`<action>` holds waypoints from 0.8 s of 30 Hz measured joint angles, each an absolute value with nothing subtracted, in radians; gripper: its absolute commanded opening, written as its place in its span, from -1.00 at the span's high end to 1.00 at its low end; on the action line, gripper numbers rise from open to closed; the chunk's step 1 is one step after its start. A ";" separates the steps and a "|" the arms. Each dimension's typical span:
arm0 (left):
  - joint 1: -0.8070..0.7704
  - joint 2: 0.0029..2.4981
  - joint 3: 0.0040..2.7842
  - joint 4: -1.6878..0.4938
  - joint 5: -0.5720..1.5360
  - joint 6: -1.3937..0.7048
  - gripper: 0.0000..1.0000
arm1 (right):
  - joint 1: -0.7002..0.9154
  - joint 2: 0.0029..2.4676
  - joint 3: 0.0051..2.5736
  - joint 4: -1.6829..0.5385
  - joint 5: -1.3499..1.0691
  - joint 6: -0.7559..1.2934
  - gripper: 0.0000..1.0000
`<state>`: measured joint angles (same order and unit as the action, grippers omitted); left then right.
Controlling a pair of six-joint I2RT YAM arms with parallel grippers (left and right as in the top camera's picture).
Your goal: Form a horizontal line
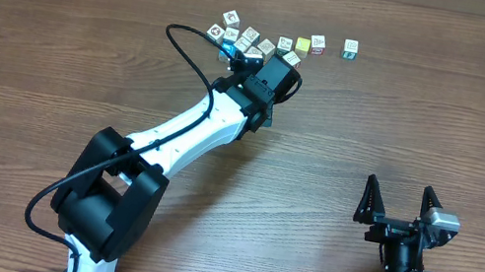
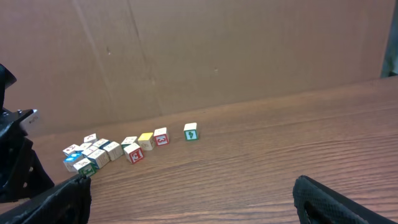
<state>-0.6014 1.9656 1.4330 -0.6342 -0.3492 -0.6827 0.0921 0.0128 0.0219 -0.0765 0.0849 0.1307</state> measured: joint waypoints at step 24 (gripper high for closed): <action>-0.589 2.038 1.431 -0.599 -0.354 -0.686 0.58 | 0.093 0.013 0.022 -0.076 0.084 0.130 -1.00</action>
<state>-0.5892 2.0380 1.4315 -0.5987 -0.3538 -0.6861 0.0925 0.0128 0.0219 -0.0761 0.0845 0.1303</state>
